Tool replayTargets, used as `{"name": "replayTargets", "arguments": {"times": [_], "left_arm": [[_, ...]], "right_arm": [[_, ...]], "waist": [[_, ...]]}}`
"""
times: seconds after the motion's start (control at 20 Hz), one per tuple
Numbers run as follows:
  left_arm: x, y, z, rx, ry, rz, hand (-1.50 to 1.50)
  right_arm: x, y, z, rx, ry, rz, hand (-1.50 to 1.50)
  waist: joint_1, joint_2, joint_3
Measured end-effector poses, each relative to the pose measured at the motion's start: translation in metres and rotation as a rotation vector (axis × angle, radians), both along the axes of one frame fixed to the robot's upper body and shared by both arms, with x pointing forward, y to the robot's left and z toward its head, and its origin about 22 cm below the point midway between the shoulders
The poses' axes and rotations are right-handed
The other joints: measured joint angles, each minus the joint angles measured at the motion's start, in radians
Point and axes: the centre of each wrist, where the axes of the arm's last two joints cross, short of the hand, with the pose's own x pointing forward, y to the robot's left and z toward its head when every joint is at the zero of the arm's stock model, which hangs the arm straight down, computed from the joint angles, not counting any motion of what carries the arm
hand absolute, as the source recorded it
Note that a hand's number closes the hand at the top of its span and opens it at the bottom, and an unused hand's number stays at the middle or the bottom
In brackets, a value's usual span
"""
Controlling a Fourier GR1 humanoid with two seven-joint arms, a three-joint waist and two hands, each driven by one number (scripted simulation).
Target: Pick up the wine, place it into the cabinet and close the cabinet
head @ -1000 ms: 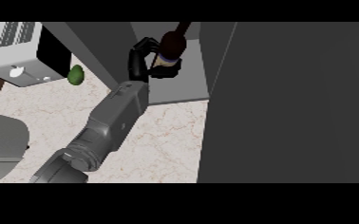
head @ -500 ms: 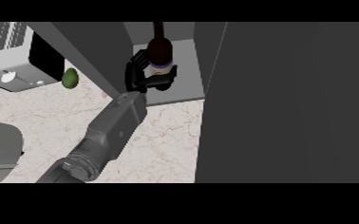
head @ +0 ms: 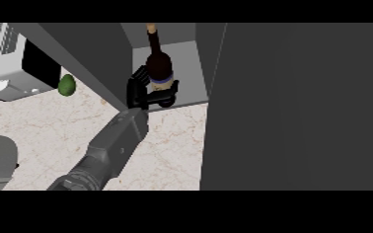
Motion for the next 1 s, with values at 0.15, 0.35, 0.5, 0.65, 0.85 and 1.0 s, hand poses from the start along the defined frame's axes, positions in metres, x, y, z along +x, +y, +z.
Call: {"name": "replayTargets", "arguments": {"times": [0.15,0.35,0.5,0.65,0.85,1.0], "left_arm": [[-0.003,0.001,-0.003,0.008,0.006,0.004,1.5],[-0.002,0.001,-0.003,0.021,0.006,0.015,1.5],[-0.003,0.001,-0.003,0.036,-0.001,0.025,1.5],[0.0,-0.002,0.001,0.043,-0.002,0.031,1.5],[0.009,-0.009,0.014,0.044,-0.011,0.036,1.5],[0.014,-0.013,0.021,0.044,-0.02,0.041,1.5]], "right_arm": [[0.002,0.0,0.0,0.005,-0.003,0.008,-1.5],[0.002,0.0,-0.002,0.007,0.004,0.021,-1.5],[0.003,0.0,-0.002,0.005,0.005,0.028,-1.5],[0.003,-0.001,-0.003,0.005,0.007,0.027,-1.5],[0.005,-0.002,-0.004,0.013,0.01,0.029,-1.5],[0.004,-0.003,-0.003,0.007,0.012,0.028,-1.5]], "waist": [[-0.004,0.002,0.0],[-0.01,0.001,0.0],[-0.016,0.001,0.0],[-0.016,0.001,0.0],[-0.019,0.004,0.0],[-0.02,0.003,0.0]]}}
